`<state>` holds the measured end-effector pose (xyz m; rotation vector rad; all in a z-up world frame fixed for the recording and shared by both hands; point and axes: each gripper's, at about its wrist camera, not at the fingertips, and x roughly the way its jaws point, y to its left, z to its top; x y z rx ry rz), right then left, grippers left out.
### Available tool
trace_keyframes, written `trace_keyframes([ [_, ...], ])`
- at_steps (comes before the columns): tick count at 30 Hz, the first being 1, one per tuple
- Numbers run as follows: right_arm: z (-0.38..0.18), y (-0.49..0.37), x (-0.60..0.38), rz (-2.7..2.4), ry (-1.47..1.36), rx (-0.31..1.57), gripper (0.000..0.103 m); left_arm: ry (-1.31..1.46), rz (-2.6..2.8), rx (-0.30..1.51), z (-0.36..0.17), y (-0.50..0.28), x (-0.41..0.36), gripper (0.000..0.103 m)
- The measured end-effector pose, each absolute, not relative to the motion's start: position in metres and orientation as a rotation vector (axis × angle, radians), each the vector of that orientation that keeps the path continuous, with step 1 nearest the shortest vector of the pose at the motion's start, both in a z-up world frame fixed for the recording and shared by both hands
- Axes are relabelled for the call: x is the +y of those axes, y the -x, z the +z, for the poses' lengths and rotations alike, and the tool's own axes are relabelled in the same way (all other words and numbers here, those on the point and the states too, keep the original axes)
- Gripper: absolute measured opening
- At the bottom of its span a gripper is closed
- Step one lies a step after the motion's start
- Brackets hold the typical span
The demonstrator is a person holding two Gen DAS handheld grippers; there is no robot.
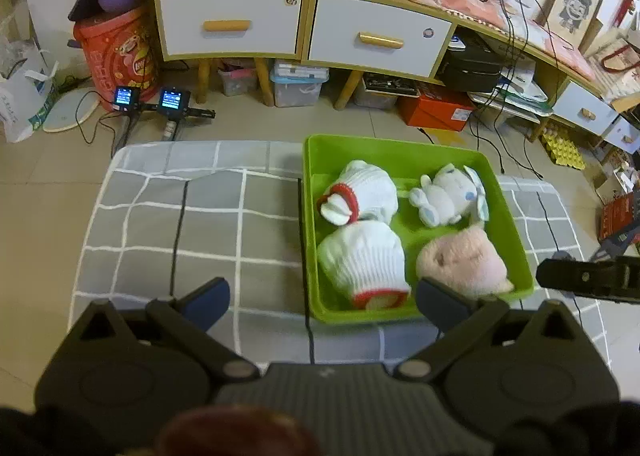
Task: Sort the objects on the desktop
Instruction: 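Withdraw both tools from the bin toward the remaining sock and glove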
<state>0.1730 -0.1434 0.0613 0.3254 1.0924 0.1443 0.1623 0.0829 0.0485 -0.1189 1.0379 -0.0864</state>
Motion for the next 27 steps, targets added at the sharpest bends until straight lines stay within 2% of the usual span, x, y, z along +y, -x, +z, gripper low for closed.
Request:
trace_keyframes([
  [12,0.056,-0.123,-0.136,0.226,-0.278,1.110,0.087,0.122,-0.119,1.017,0.063,-0.089,0.093,0.102],
  [18,0.029,-0.113,-0.141,0.203,-0.269,1.148,0.087,0.215,-0.143,0.982,0.036,-0.062,0.118,0.102],
  [27,-0.007,-0.093,-0.147,0.213,-0.242,1.238,0.087,0.356,-0.112,1.166,-0.017,-0.050,0.153,0.102],
])
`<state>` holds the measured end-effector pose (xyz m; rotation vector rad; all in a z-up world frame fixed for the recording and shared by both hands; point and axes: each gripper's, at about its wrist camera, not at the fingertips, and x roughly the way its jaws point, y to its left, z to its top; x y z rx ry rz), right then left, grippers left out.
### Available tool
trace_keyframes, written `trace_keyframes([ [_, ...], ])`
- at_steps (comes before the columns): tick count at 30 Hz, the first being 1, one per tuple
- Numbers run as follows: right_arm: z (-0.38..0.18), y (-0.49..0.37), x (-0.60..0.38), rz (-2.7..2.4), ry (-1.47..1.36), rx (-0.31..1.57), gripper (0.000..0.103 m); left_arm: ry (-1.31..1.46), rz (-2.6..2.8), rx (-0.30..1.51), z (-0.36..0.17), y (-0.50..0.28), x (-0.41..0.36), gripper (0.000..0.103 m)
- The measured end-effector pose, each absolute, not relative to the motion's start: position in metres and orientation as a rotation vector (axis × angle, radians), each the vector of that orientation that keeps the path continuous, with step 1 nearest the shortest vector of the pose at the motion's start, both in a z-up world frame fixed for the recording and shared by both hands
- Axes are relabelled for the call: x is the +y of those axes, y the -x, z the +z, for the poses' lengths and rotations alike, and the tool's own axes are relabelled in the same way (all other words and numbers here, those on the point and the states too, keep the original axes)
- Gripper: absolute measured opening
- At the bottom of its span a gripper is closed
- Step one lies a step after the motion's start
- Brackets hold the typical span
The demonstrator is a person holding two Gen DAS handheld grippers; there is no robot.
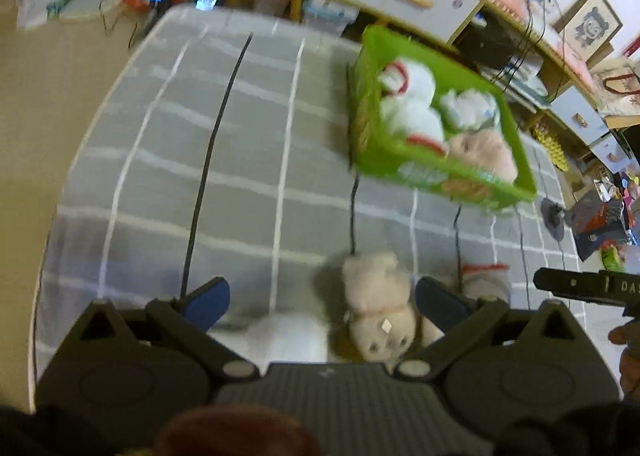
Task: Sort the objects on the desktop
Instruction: 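Withdraw both tools from the bin toward the remaining sock and glove, then grasp the white sock with the left tool while the right tool grasps the red-cuffed knit glove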
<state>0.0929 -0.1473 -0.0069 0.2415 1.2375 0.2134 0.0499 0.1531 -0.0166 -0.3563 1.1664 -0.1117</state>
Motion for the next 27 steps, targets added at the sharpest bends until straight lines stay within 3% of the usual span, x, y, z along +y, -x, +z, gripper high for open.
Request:
trace_keyframes([
  [16,-0.048,-0.093,-0.186,0.104,-0.351,1.329,0.087,-0.020,-0.185,1.263,-0.043,-0.024,0.121,0.102],
  [27,-0.070,-0.099,-0.173,0.167,-0.449,1.391,0.088,-0.102,-0.183,1.277,-0.057,-0.023,0.123,0.102],
])
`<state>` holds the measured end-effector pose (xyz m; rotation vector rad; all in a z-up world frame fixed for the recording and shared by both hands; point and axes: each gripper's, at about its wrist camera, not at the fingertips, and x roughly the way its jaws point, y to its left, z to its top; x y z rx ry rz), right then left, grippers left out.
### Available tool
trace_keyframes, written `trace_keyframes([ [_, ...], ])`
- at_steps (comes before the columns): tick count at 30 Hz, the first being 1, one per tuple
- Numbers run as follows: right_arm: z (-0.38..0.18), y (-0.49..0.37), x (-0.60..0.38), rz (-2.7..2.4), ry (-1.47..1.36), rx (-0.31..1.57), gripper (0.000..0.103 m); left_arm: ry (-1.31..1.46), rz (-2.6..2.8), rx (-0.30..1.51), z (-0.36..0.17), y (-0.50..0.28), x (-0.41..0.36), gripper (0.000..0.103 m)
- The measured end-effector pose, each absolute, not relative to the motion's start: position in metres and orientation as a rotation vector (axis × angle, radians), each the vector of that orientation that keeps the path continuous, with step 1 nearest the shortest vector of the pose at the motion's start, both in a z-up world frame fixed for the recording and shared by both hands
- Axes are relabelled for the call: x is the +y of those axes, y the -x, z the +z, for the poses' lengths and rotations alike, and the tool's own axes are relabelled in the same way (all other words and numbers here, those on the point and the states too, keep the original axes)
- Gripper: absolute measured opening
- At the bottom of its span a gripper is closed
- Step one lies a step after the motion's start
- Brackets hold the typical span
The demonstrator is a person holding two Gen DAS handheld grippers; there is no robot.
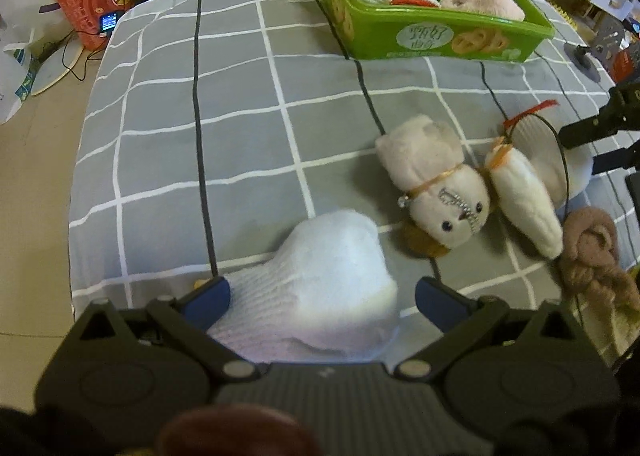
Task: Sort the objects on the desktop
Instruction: 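Grasp the white sock with the left tool while the right tool grasps the red-cuffed knit glove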
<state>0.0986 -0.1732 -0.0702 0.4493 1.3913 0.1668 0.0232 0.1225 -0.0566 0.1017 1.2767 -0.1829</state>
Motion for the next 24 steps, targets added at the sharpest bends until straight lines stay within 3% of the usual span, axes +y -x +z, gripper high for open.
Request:
trace_keyframes([
  [7,-0.077,-0.098,-0.162,0.194,-0.449,1.397,0.087,-0.141,-0.178,1.265,-0.061,-0.023,0.120,0.101],
  [9,-0.081,-0.098,-0.159,0.204,-0.452,1.404,0.083,-0.142,-0.171,1.260,-0.062,-0.023,0.121,0.096],
  [12,-0.085,-0.096,-0.155,0.231,-0.477,1.405,0.069,-0.150,-0.165,1.249,-0.062,-0.023,0.121,0.091],
  [24,-0.070,-0.099,-0.159,0.203,-0.430,1.350,0.066,-0.111,-0.156,1.208,-0.054,-0.022,0.124,0.070],
])
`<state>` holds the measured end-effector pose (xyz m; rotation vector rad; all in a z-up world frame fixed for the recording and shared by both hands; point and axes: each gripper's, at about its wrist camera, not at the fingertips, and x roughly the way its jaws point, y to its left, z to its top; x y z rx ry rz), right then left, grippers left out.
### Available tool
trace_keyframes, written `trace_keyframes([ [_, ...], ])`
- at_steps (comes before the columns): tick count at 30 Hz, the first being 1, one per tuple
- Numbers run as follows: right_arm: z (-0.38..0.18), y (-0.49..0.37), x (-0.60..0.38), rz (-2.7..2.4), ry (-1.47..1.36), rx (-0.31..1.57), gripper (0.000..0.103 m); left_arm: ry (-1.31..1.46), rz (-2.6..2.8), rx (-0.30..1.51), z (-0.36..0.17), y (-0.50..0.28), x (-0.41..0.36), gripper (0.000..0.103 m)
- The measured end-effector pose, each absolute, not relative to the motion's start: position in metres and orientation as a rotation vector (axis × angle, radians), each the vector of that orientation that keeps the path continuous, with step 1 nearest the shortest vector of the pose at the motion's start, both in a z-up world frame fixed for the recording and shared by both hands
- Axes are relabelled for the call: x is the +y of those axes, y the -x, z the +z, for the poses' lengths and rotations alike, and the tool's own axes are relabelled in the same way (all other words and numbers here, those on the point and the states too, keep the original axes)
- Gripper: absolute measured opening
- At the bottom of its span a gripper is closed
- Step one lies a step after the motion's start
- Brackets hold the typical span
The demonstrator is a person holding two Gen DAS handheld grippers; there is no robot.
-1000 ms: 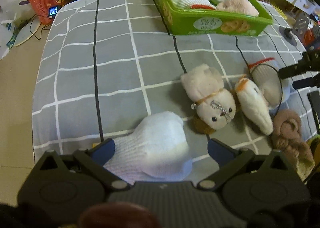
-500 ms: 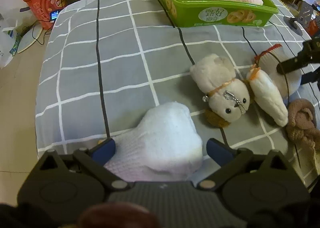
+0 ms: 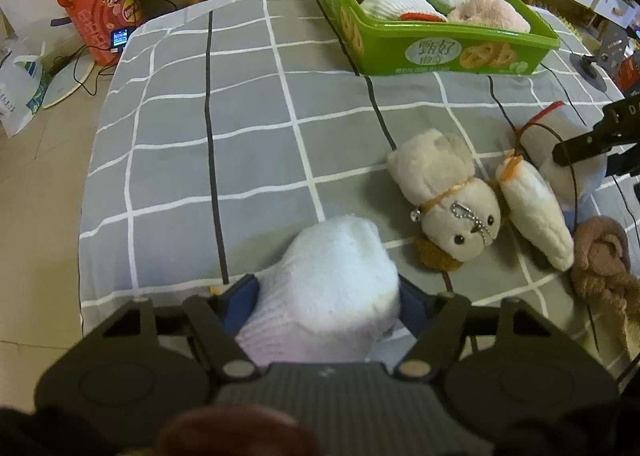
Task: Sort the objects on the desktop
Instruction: 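Grasp the white sock with the left tool while the right tool grasps the red-cuffed knit glove, then carry the sock and glove into the green bin and open both tools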
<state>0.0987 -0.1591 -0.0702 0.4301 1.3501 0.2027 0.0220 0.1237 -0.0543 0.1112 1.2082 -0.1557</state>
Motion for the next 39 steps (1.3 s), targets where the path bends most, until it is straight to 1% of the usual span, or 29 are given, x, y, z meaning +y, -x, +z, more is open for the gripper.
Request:
trace_keyframes([
  [5,-0.059,-0.101,-0.174,0.172,-0.437,1.312,0.066,-0.109,-0.145,1.192,-0.051,-0.023,0.122,0.062],
  [9,-0.054,-0.103,-0.185,0.151,-0.465,1.294,0.066,-0.078,-0.112,1.179,-0.050,-0.025,0.125,0.053],
  [17,-0.045,-0.102,-0.199,0.133,-0.490,1.264,0.066,-0.039,-0.073,1.146,-0.045,-0.028,0.127,0.045],
  [21,-0.041,-0.102,-0.206,0.123,-0.508,1.251,0.066,-0.023,-0.061,1.115,-0.038,-0.031,0.128,0.043],
  [39,-0.021,-0.102,-0.247,0.072,-0.595,1.178,0.066,0.043,-0.067,1.012,-0.004,-0.045,0.122,0.043],
])
